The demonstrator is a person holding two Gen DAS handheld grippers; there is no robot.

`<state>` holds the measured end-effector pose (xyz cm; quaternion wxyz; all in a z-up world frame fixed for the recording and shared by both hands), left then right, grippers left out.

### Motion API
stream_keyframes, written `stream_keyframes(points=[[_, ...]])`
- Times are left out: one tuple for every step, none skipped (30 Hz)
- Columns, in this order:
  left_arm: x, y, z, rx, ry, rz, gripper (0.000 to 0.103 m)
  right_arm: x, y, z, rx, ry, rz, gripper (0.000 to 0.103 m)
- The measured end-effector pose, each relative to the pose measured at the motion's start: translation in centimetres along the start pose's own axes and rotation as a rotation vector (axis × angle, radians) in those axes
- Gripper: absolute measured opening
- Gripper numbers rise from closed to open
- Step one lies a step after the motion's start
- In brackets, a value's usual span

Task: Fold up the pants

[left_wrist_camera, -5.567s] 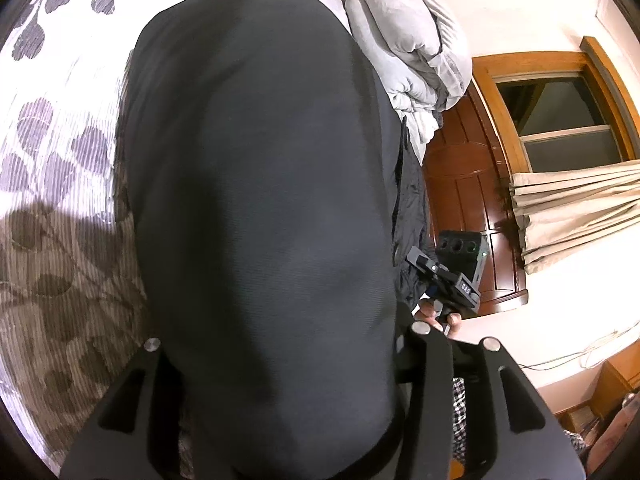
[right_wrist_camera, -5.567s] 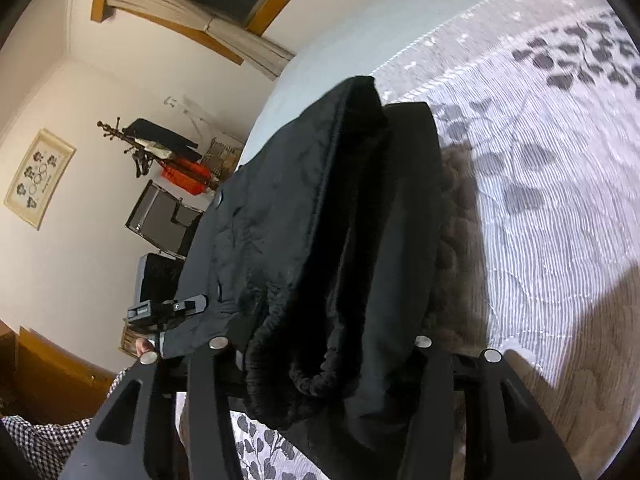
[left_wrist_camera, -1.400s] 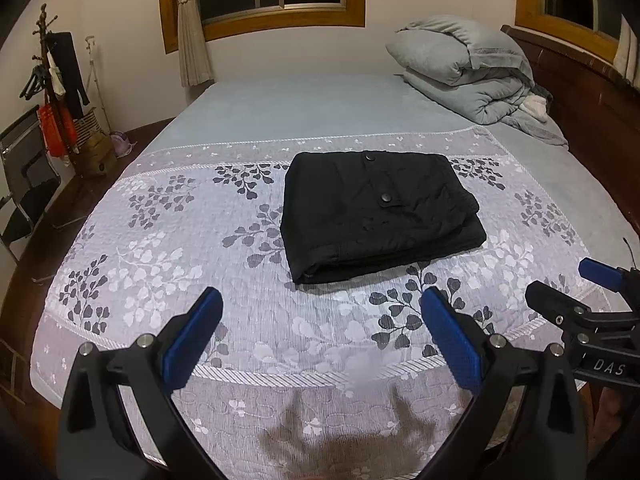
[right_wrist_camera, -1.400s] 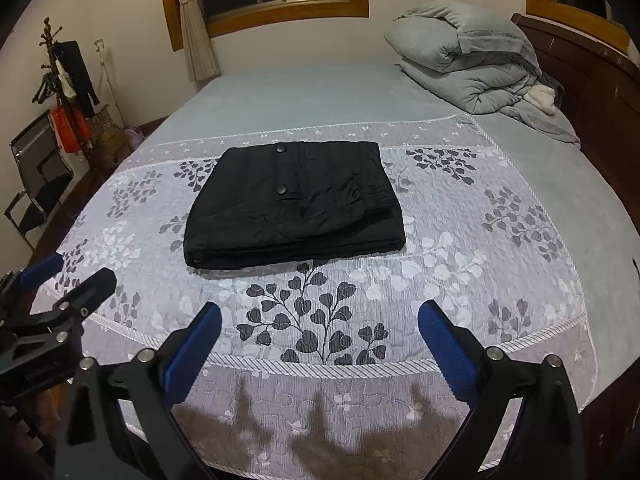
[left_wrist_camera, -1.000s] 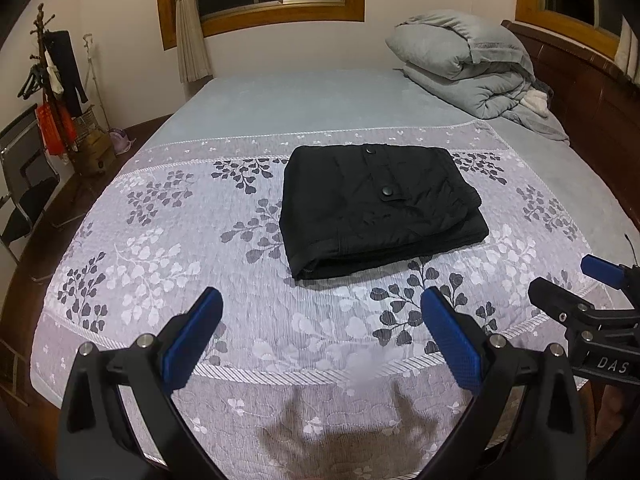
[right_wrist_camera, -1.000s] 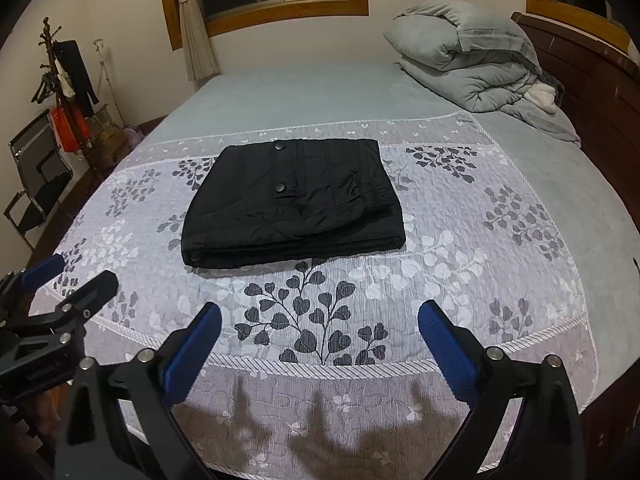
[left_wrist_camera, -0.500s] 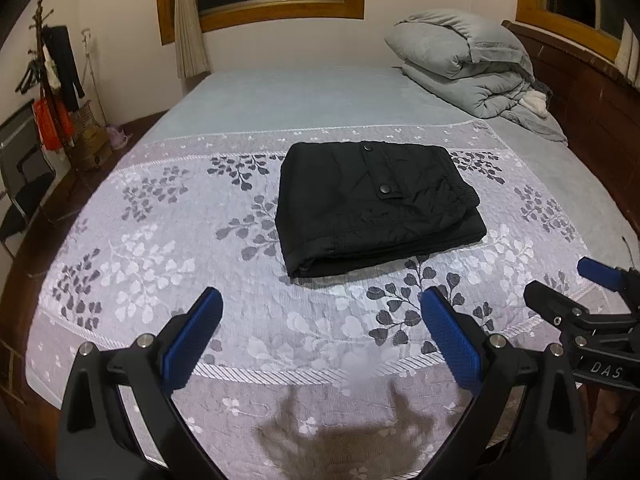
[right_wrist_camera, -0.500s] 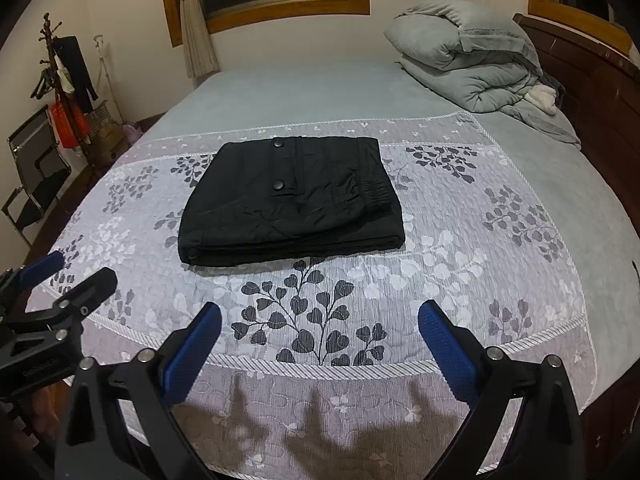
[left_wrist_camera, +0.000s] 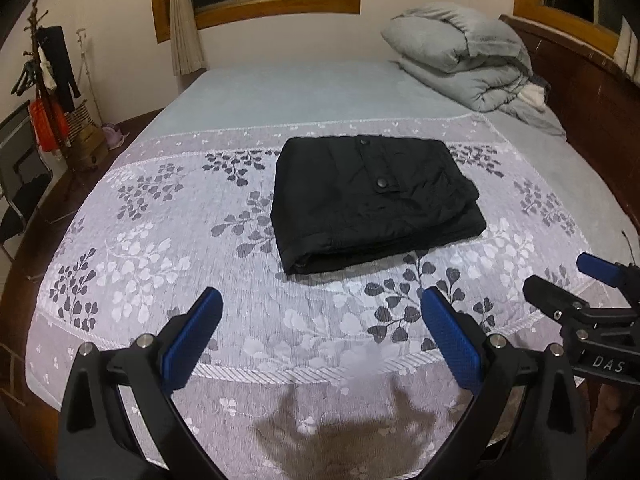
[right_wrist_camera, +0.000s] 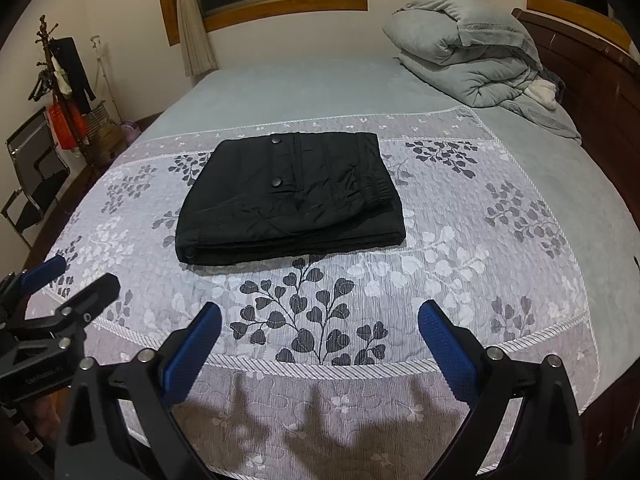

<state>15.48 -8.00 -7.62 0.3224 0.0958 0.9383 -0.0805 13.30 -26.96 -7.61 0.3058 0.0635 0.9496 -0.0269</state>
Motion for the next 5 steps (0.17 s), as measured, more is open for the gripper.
stream_keyframes(points=[[0.02,0.00,0.05,0.005,0.004,-0.002,0.099,0.02,-0.03,0.03,-0.001,0.000,0.002,0.099],[0.05,-0.02,0.00,0.013,0.003,-0.004,0.099,0.04,-0.11,0.08,-0.001,0.000,0.002,0.099],[0.04,-0.02,-0.05,0.015,0.001,-0.005,0.099,0.06,-0.13,0.08,0.000,0.000,0.001,0.099],[0.02,0.00,-0.11,0.015,-0.003,-0.007,0.099,0.08,-0.16,0.09,0.000,-0.001,0.001,0.099],[0.02,-0.01,-0.20,0.015,-0.005,-0.008,0.099,0.08,-0.16,0.09,0.000,-0.001,0.001,0.099]])
Point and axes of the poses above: each gripper's, at about its wrist camera, not at the fingertips, and z roughly the way its jaws point, y to its left, x to its underside, the point moved 4 cm from there along z, roughly the way its jaws point, and after that the axes turned 6 degrees about x, right-handed, at the moved point
